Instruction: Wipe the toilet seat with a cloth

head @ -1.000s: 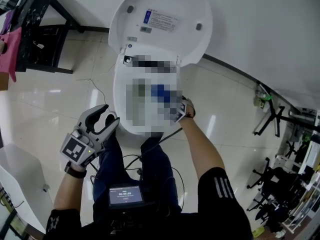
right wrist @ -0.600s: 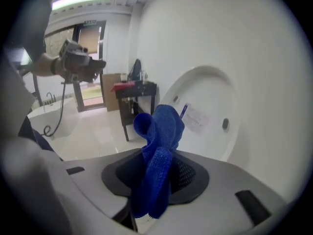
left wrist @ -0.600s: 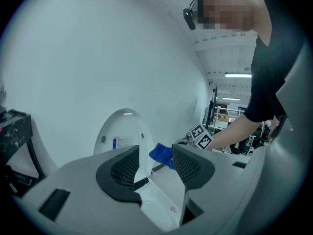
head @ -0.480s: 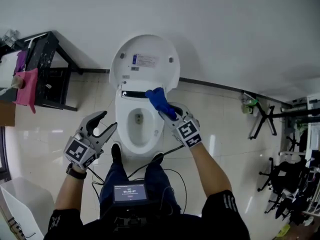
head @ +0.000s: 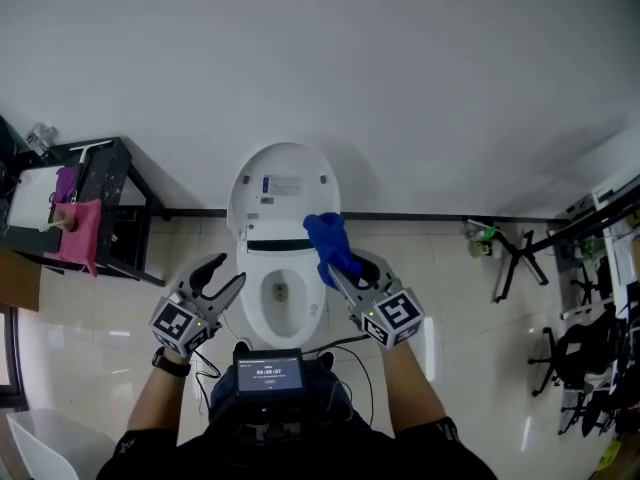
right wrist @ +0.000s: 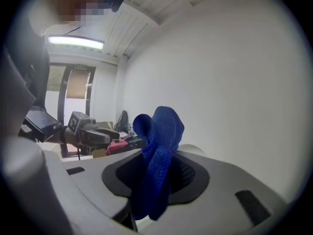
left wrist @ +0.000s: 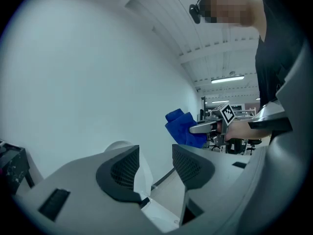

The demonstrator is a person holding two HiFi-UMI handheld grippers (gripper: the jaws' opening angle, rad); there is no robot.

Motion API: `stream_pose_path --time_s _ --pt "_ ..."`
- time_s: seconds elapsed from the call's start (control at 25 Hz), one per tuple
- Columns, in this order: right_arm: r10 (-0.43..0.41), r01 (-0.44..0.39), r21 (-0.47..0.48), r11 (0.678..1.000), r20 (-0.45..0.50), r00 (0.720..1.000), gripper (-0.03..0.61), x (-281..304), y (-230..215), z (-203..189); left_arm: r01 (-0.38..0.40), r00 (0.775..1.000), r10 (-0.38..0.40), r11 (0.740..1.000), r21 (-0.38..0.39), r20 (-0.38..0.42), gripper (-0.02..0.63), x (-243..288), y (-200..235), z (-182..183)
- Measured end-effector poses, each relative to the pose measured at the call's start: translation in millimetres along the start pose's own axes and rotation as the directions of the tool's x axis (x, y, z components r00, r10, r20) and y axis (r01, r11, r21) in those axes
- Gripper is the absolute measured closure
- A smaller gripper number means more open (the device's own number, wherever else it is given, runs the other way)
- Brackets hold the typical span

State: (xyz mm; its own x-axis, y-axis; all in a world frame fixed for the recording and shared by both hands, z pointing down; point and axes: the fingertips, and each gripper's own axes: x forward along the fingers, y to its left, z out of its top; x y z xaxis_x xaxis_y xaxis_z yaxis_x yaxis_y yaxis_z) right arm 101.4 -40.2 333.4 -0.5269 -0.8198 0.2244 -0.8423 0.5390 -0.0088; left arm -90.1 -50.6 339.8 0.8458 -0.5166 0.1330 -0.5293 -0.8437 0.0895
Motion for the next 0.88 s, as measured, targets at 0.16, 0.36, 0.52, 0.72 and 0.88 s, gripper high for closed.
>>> stream_pose_path --time_s 0.16,0.36,0.52,0.72,0.88 --pt "-0.027 0.026 0.020 0.999 0.033 0.999 0.436 -28 8 3 0.014 1.000 -0.014 1.000 0.001 0.014 0.397 -5 -11 9" --pt "-0.037 0.036 0.014 0.999 0.034 0.999 0.437 -52 11 4 0.018 0.999 -0.019 1.000 0.015 0.031 0.397 -10 -19 14" --pt "-0.029 0.029 0.013 1.000 0.023 0.999 0.437 -53 19 13 0.010 0.999 -0.009 1.000 -0.012 0.037 0.397 -11 -22 18" --pt "-0.012 0.013 -0.051 0.999 0.004 1.000 0.439 -52 28 9 0.011 0.999 -0.011 1.000 -0.006 0.036 0.397 -12 -26 20" --pt "0.006 -0.005 -0.049 0.999 0.023 1.000 0.439 -53 32 13 0.009 0.999 -0.010 1.000 0.011 0.044 0.397 -13 -25 23"
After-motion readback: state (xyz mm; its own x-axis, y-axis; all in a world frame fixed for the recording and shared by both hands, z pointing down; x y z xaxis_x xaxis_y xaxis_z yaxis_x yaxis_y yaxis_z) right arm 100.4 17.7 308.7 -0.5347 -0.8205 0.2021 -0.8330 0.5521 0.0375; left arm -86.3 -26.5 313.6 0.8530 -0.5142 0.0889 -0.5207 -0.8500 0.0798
